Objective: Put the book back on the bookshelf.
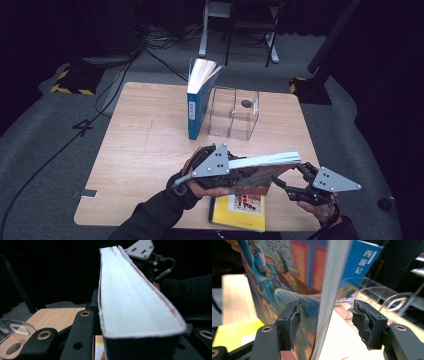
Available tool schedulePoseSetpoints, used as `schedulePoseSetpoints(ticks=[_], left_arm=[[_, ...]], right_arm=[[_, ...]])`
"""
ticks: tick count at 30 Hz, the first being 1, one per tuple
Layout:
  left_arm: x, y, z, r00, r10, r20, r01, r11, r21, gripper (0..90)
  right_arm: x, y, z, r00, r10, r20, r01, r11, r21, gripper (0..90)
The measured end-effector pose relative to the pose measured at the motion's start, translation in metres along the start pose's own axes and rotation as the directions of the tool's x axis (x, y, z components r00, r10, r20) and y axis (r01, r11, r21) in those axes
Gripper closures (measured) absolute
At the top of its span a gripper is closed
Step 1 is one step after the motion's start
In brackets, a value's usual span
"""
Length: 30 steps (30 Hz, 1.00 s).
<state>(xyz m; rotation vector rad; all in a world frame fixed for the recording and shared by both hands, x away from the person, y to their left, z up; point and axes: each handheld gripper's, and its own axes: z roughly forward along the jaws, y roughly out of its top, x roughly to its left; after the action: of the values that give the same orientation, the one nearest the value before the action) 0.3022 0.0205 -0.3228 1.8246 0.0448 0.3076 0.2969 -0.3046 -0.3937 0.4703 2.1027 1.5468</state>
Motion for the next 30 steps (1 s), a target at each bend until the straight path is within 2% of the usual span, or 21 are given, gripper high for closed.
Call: schedulePoseSetpoints(ticks=[5,8,13,17,30], left_arm=[[0.002,0.002,0.000,0.9998,-0.011,-0.018,0.011,0.9999,-0.001,70.5],[0.002,0.005,0.001,0.9998,-0.007,-0.017,0.007,1.0000,0.002,70.0],[0.001,0.011,0.003,0.9998,0.012,-0.012,-0.012,0.9996,0.026,70.3],[0.001,0.014,0.004,0.9997,0.017,-0.018,-0.016,0.9989,0.045,71.6],[0.013,0.015,0.005,0.9988,-0.017,-0.047,0.019,0.9988,0.046,72.7]], right_arm=[[0.003,-0.006,0.013,0.9997,0.010,-0.023,-0.009,0.999,0.032,38.3],[0.007,-0.008,0.020,0.9993,0.004,-0.036,-0.002,0.999,0.053,39.9],[0.011,-0.007,0.023,0.9989,-0.008,-0.047,0.010,0.998,0.054,41.6],[0.011,-0.007,0.023,0.9991,-0.008,-0.041,0.010,0.998,0.055,42.4],[0.006,-0.009,0.020,0.9999,-0.004,-0.011,0.004,0.998,0.060,39.7]])
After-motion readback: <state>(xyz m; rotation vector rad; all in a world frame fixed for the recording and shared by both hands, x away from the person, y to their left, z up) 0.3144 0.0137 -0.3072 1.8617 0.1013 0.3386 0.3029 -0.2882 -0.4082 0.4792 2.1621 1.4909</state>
